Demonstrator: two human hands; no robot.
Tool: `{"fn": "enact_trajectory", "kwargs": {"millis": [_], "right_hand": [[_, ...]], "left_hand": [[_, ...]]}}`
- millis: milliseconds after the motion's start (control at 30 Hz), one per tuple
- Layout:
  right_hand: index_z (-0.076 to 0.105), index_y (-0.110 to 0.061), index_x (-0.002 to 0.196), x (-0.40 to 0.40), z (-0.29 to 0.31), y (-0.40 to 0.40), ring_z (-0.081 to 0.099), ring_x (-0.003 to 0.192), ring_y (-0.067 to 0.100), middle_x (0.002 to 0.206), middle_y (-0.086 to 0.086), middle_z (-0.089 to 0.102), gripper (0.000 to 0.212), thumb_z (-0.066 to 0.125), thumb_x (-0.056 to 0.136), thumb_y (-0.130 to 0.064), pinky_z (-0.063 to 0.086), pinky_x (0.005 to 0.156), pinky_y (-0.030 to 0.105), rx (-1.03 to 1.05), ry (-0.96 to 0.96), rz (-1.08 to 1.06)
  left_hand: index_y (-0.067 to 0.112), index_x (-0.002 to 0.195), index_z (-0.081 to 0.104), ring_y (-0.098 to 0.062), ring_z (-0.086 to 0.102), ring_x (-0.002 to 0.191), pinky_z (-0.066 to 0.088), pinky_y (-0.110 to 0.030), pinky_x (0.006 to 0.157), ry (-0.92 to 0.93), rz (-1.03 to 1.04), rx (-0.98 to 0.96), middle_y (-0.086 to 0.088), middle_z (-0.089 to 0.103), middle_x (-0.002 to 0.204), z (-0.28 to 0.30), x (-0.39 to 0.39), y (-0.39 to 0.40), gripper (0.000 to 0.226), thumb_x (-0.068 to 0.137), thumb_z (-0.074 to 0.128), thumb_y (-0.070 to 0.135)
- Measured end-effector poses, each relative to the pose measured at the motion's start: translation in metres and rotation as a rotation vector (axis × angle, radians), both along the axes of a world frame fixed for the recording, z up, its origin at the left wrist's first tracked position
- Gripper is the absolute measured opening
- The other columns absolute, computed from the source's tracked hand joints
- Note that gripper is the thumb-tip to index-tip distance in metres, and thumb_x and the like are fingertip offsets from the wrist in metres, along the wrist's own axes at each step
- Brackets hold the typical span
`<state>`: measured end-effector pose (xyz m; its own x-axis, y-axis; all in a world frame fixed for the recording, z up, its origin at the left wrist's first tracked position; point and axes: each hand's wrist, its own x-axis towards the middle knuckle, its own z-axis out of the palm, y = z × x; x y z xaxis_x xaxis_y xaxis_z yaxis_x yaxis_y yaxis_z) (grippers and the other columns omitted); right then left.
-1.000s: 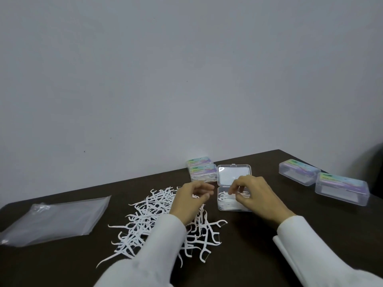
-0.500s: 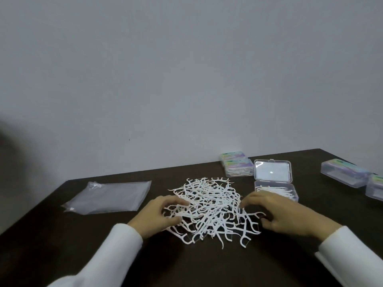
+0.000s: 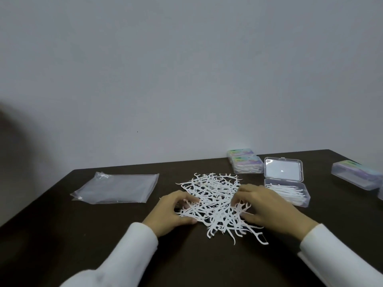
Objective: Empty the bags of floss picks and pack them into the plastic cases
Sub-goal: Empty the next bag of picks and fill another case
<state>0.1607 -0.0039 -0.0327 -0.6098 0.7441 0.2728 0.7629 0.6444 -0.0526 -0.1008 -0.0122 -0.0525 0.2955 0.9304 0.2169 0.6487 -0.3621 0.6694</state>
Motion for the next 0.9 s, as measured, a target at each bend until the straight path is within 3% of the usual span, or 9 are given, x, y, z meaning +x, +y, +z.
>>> {"fn": "enact_trajectory", "kwargs": {"millis": [167,267,333,500,633,767,900], "right_hand": [[0.044,-0.031,0.133,-0.024,0.001,0.001,0.037,0.126,0.001,0.136,-0.017,0.043,0.047,0.048,0.088,-0.019,0.025,0.102,0.020,-0.033,-0.018,0.110],[0.048,-0.030,0.131,-0.031,0.000,0.006,0.044,0.122,0.005,0.132,-0.014,0.051,0.038,0.046,0.094,-0.022,0.024,0.108,0.025,-0.043,-0.087,0.126],[0.056,-0.031,0.123,-0.034,0.002,0.009,0.048,0.117,0.005,0.123,-0.015,0.056,0.029,0.049,0.095,-0.026,0.024,0.106,0.027,-0.021,-0.113,0.139],[0.060,-0.031,0.115,-0.033,0.007,0.013,0.052,0.105,0.004,0.111,-0.014,0.061,0.025,0.055,0.091,-0.035,0.025,0.097,0.022,-0.027,-0.107,0.123],[0.062,-0.028,0.110,-0.030,0.006,0.014,0.054,0.089,0.003,0.100,-0.010,0.060,0.022,0.061,0.088,-0.030,0.042,0.080,0.017,-0.134,0.024,0.108],[0.066,-0.025,0.101,-0.022,0.006,0.017,0.057,0.077,0.000,0.084,-0.013,0.060,0.019,0.070,0.083,-0.022,0.046,0.074,0.014,-0.215,0.245,0.068],[0.071,-0.024,0.088,-0.016,0.005,0.021,0.057,0.073,0.000,0.072,-0.016,0.061,0.013,0.076,0.076,-0.020,0.045,0.065,0.012,-0.231,0.397,0.038]], "left_hand": [[0.037,0.110,0.057,0.001,0.055,0.097,0.045,-0.017,0.089,0.118,0.052,-0.005,0.018,0.057,0.106,0.000,-0.007,0.002,0.049,0.067,0.082,0.035],[0.036,0.101,0.062,-0.001,0.057,0.092,0.049,-0.024,0.087,0.136,0.099,-0.015,0.015,0.062,0.098,0.001,-0.010,0.001,0.039,0.068,0.081,0.037],[0.036,0.095,0.066,0.000,0.057,0.088,0.050,-0.027,0.085,0.181,0.109,0.014,0.016,0.063,0.094,0.001,-0.009,0.001,0.029,0.070,0.079,0.040],[0.034,0.103,0.070,-0.001,0.058,0.090,0.049,-0.027,0.084,0.338,0.138,0.112,0.017,0.066,0.098,0.005,-0.002,0.000,0.025,0.079,0.070,0.042],[0.034,0.109,0.068,-0.003,0.059,0.092,0.048,-0.023,0.082,0.410,0.169,0.216,0.014,0.067,0.102,0.007,0.002,-0.003,0.024,0.086,0.063,0.040],[0.035,0.112,0.066,-0.005,0.057,0.094,0.044,-0.020,0.079,0.435,0.190,0.328,0.011,0.065,0.102,0.008,0.002,-0.006,0.024,0.091,0.055,0.041],[0.031,0.110,0.068,-0.005,0.057,0.090,0.044,-0.020,0.079,0.346,0.223,0.356,0.011,0.066,0.099,0.009,0.004,-0.007,0.025,0.090,0.057,0.041]]}}
